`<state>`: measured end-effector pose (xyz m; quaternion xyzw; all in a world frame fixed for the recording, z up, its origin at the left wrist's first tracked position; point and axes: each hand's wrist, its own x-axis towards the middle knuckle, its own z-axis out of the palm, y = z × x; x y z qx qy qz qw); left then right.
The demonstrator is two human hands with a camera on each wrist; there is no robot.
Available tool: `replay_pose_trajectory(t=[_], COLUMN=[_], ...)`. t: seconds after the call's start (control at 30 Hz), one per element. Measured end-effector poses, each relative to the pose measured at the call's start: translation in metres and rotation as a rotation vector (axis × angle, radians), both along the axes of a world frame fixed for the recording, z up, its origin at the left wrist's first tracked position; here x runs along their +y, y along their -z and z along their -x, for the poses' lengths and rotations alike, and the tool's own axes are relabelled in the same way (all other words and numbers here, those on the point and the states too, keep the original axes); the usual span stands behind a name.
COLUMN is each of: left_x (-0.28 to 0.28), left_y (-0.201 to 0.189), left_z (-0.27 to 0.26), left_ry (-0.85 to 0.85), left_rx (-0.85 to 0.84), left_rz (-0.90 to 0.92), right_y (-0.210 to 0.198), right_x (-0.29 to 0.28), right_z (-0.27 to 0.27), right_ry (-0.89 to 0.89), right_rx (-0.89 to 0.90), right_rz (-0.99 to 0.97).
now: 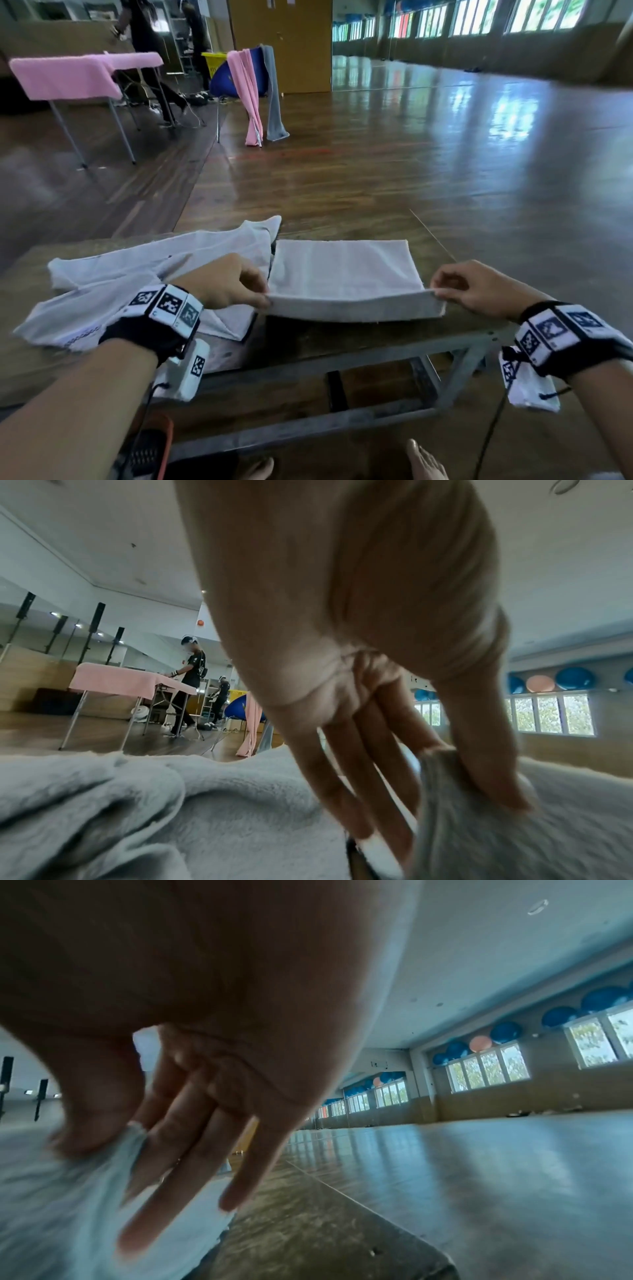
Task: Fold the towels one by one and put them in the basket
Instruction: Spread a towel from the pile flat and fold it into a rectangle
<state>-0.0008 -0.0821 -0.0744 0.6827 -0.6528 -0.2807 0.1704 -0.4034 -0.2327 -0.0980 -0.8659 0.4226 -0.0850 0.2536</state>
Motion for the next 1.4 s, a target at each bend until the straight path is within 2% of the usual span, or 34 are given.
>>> replay_pose_trajectory(t=[0.13, 0.23, 0.33, 0.43, 0.53, 0.6, 0.7, 0.87, 1.03, 1.1, 1.2, 1.3, 1.4], left_x=[-0.001, -0.004, -0.016, -0.037, -0.061, -0.075, -0.090, -0.101, -0.100, -0.097, -0.093, -0.087, -0.076], left_y=[0.003, 0.012, 0.020, 0.025, 0.034, 0.042, 0.053, 0.058, 0.052, 0.045, 0.029, 0.007, -0.010], left_z=[-0.003, -0.002, 0.001, -0.001, 0.002, 0.004, 0.005, -0.002, -0.003, 0.000, 0.005, 0.009, 0.009], left_ry=[0.044, 0.046, 0.007, -0.123, -0.214, -0.277, -0.295, -0.259, -0.228, -0.241, -0.269, -0.290, -0.279], left_rx=[0.100, 0.174, 0.133, 0.116, 0.048, -0.031, -0.116, -0.175, -0.185, -0.181, -0.204, -0.176, -0.100], left_rz=[-0.271, -0.334, -0.237, 0.028, 0.213, 0.277, 0.236, 0.130, 0.120, 0.181, 0.397, 0.681, 0.878], right_y=[0.003, 0.009, 0.012, 0.015, 0.022, 0.029, 0.042, 0.059, 0.051, 0.041, 0.019, -0.004, -0.023], right_x=[-0.005, -0.012, -0.019, -0.027, -0.039, -0.049, -0.062, -0.072, -0.073, -0.071, -0.068, -0.064, -0.052], right_z=[0.012, 0.017, 0.012, -0.004, -0.022, -0.030, -0.037, -0.051, -0.059, -0.061, -0.065, -0.065, -0.058], right_ry=[-0.072, -0.075, -0.012, 0.103, 0.247, 0.323, 0.372, 0.322, 0.332, 0.344, 0.405, 0.414, 0.371], right_rx=[0.055, 0.024, -0.074, -0.153, -0.122, -0.095, -0.039, 0.019, 0.023, 0.015, -0.098, -0.304, -0.555], right_rz=[-0.263, -0.372, -0.286, -0.054, 0.158, 0.194, 0.185, 0.135, 0.117, 0.126, 0.250, 0.511, 0.653])
